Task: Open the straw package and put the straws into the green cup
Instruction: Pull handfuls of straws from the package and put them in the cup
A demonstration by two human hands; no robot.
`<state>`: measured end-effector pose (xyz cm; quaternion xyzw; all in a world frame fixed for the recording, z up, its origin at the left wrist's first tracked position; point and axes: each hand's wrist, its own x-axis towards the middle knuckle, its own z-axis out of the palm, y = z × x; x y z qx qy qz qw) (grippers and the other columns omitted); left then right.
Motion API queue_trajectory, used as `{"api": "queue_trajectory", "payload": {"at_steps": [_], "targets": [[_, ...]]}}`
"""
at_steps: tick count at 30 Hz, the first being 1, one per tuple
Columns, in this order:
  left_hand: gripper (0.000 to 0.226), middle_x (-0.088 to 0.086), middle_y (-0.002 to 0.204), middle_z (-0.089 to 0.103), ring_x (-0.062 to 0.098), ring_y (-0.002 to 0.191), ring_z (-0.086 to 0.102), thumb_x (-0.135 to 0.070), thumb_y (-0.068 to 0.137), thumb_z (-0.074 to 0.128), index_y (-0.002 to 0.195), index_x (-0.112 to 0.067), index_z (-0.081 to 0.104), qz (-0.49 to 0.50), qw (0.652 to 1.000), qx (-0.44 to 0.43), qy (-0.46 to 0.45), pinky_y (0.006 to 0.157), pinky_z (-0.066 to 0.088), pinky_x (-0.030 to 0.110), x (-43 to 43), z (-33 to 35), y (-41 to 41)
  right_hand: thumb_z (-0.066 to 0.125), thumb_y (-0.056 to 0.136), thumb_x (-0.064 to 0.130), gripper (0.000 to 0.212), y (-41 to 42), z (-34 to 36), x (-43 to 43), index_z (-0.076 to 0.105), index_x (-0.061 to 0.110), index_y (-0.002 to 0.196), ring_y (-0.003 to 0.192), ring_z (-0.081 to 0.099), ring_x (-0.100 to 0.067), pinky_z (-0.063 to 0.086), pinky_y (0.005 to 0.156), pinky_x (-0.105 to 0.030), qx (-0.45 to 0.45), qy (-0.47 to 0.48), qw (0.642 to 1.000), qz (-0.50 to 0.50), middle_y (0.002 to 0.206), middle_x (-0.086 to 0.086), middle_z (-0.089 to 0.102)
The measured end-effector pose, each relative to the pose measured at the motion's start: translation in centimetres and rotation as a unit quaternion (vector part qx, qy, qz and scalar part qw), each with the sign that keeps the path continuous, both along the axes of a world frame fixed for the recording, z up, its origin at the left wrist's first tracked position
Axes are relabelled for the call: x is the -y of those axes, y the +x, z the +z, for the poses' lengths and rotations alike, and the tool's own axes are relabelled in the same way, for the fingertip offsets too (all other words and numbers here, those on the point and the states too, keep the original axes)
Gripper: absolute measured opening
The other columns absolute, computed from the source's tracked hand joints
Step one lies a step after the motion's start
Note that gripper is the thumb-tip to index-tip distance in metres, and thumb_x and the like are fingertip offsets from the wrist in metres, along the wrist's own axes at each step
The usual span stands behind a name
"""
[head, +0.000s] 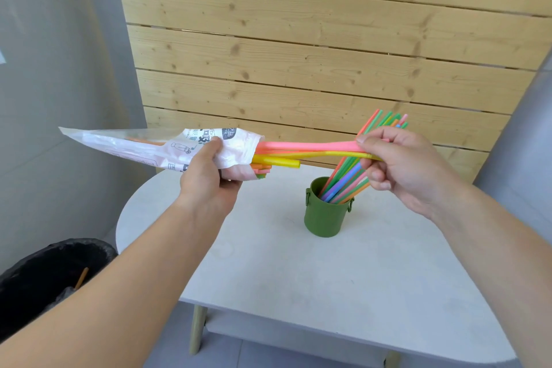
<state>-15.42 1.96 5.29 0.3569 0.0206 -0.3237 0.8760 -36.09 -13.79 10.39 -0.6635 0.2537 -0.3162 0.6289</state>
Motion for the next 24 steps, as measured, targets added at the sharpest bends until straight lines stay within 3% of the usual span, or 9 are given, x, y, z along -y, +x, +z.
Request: {"api": "queue_trajectory", "payload": {"at_steps": [4,10,17,21,24], "targets": [[0.044,0.021,0.139,0.069,0.045,0.122,0.07,-0.016,0.106,0.061,0.146,-0.004,0.049,-0.012,1.0,0.005,0.013,0.076,0.063,0.066,-0.1,0.0,0.1,0.061,0.097,0.009,0.019,-1.1,0.9,0.9,0.061,0.009,0.078,0.034,0.041,-0.008,0.029,0.033,-0.016,-0.005,-0.034,0.999,-0.01,0.049,-0.002,0.056],[0.043,0.019,0.137,0.07,0.042,0.121,0.072,-0.014,0.103,0.066,0.142,-0.005,0.053,0.014,1.0,-0.017,0.012,0.102,0.055,0.065,-0.1,-0.2,0.9,0.061,0.098,0.01,0.015,-2.8,2.3,2.2,0.06,0.009,0.082,0.036,0.036,-0.006,0.025,0.031,-0.015,-0.019,-0.034,0.999,-0.024,0.055,-0.003,0.051],[0.044,0.021,0.141,0.067,0.049,0.124,0.068,-0.014,0.102,0.068,0.142,-0.004,0.054,0.026,0.999,-0.032,0.019,0.103,0.055,0.065,0.0,-0.7,1.3,0.063,0.098,0.015,0.017,-4.6,3.4,3.5,0.062,0.012,0.081,0.036,0.036,-0.004,0.027,0.031,-0.014,-0.095,-0.092,0.99,-0.055,0.065,-0.006,0.048],[0.044,0.024,0.14,0.065,0.058,0.115,0.069,-0.017,0.104,0.065,0.143,-0.002,0.051,0.013,0.999,-0.021,0.028,0.088,0.059,0.068,0.3,-0.8,1.3,0.065,0.096,0.018,0.023,-5.7,4.4,4.5,0.061,0.011,0.074,0.035,0.036,-0.005,0.026,0.03,-0.016,-0.12,-0.136,0.981,-0.076,0.059,-0.005,0.049],[0.045,0.024,0.142,0.065,0.055,0.12,0.067,-0.016,0.103,0.066,0.143,-0.003,0.052,0.011,0.999,-0.026,0.03,0.096,0.057,0.068,0.6,-1.0,1.1,0.065,0.096,0.017,0.023,-6.3,4.5,5.2,0.06,0.009,0.075,0.033,0.036,-0.005,0.026,0.03,-0.016,-0.15,-0.154,0.972,-0.093,0.059,-0.007,0.049]]}}
